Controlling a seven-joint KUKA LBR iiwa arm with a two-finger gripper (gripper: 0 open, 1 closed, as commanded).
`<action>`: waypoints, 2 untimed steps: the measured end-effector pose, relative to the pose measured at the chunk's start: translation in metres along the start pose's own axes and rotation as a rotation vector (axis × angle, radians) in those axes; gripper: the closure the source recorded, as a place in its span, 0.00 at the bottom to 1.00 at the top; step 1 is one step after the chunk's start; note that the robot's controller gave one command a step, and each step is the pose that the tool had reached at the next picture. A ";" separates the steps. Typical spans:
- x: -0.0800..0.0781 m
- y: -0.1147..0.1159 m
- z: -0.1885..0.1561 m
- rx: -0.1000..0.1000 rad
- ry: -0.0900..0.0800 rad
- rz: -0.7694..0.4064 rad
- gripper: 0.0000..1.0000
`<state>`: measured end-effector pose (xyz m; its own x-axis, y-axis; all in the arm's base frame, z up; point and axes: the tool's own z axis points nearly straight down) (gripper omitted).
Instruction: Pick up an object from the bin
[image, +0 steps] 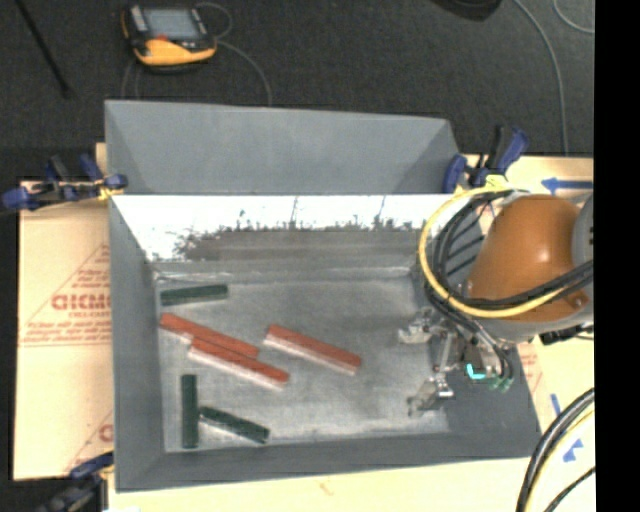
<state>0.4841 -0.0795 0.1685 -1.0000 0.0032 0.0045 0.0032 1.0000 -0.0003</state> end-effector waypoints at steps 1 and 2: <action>-0.002 0.000 -0.003 0.001 -0.007 -0.003 0.00; -0.025 0.043 0.065 0.000 -0.014 0.057 0.00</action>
Offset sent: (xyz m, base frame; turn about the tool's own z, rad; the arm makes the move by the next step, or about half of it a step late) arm 0.0323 0.0636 -0.0985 0.0799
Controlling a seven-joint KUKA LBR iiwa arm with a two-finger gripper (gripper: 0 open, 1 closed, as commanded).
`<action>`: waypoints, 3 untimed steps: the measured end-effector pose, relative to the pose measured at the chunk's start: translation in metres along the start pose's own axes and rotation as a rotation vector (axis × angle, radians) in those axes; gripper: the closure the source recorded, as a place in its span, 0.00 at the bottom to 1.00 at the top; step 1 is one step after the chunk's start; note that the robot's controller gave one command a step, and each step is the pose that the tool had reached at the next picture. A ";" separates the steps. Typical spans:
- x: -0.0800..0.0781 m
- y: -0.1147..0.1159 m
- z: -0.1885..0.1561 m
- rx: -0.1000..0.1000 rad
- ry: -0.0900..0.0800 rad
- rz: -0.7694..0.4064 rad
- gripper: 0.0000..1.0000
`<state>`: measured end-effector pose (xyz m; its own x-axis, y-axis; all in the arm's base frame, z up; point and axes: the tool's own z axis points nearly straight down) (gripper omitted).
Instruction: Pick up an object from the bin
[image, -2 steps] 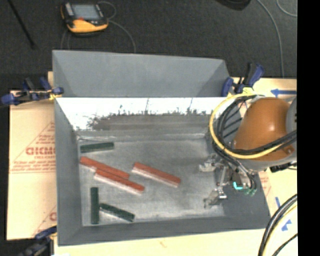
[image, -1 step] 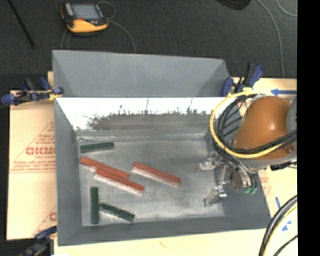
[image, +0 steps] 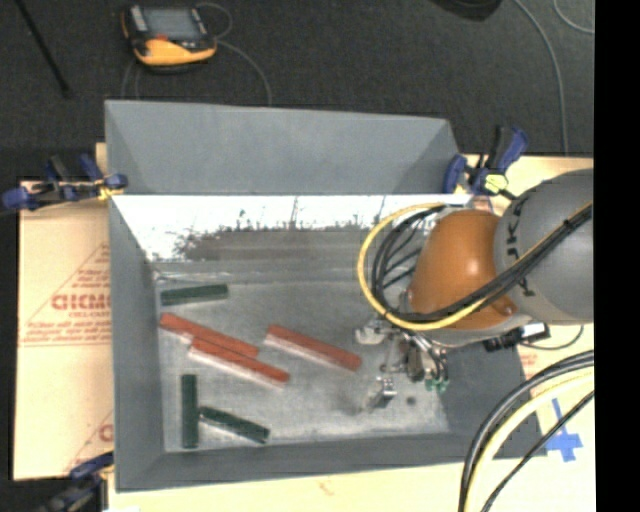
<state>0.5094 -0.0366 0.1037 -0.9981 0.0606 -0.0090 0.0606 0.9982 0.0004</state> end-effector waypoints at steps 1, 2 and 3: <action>-0.010 0.028 0.001 0.000 0.010 -0.004 0.00; -0.046 0.058 -0.005 -0.001 0.002 0.013 0.00; -0.051 0.064 0.029 0.000 0.004 0.000 0.00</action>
Offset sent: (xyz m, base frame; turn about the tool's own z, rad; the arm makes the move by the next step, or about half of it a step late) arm 0.0467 0.0541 0.0050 0.0168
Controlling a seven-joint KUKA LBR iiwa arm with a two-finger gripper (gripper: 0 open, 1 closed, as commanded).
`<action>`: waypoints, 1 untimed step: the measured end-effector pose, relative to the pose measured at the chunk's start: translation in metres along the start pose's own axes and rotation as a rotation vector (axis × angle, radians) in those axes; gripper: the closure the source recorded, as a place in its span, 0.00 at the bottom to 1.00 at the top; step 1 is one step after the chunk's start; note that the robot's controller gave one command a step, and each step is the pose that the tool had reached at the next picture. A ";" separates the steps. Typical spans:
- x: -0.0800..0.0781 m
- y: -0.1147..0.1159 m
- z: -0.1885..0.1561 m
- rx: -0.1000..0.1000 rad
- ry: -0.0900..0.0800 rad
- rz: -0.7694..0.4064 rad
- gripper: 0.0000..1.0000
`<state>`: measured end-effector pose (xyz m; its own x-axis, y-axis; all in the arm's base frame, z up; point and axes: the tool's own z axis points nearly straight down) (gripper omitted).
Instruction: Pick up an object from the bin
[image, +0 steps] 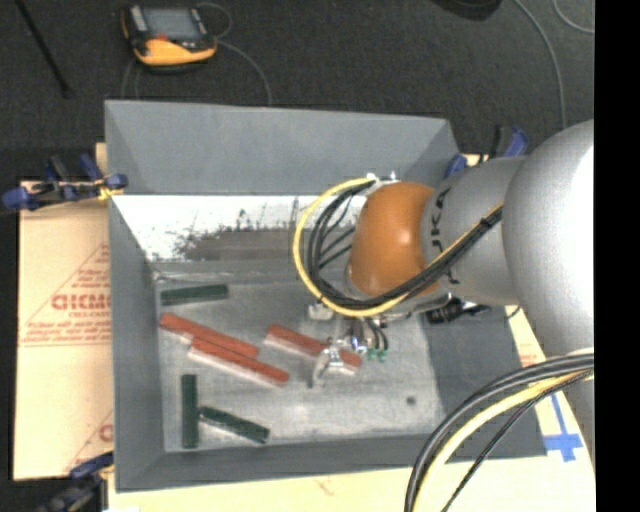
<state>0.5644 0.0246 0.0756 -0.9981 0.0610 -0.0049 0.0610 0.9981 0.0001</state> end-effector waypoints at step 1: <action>0.004 -0.002 -0.008 0.001 0.008 -0.003 1.00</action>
Offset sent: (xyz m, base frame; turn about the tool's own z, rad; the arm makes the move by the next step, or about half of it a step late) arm 0.0000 0.0000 0.0000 0.0000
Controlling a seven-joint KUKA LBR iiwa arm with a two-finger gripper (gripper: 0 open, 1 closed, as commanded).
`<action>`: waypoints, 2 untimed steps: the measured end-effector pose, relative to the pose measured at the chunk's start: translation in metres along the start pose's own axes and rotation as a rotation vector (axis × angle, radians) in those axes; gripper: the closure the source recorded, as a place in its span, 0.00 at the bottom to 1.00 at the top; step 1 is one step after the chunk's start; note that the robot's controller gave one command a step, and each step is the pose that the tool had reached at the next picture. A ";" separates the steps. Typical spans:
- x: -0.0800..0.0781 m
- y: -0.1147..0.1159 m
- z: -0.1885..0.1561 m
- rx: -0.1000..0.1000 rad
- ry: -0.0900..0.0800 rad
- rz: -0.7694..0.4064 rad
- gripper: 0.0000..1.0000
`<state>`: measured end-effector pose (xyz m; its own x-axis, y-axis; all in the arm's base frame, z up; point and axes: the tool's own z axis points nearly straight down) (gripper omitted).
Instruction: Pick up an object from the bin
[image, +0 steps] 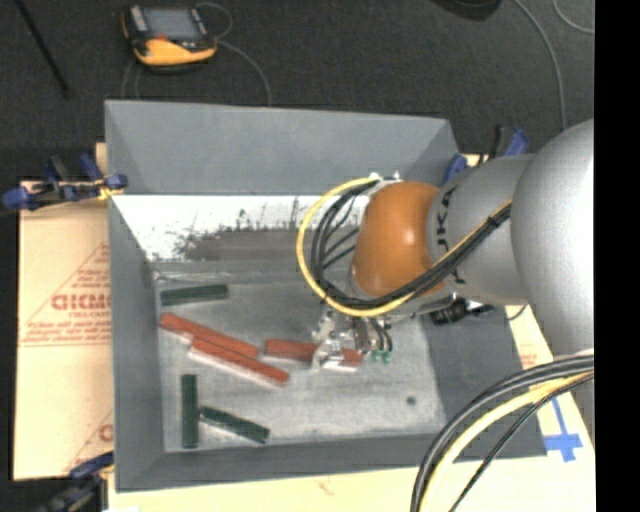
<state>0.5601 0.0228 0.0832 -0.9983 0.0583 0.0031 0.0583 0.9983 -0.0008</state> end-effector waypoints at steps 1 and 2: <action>0.000 0.000 0.000 0.000 0.000 -0.001 1.00; 0.001 0.000 -0.003 0.000 0.000 -0.001 1.00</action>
Offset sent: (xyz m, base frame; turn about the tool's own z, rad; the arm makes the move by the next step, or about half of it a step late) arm 0.0001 0.0000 0.0577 0.0000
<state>0.5593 0.0227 0.0859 -0.9984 0.0570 0.0027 0.0570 0.9984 -0.0011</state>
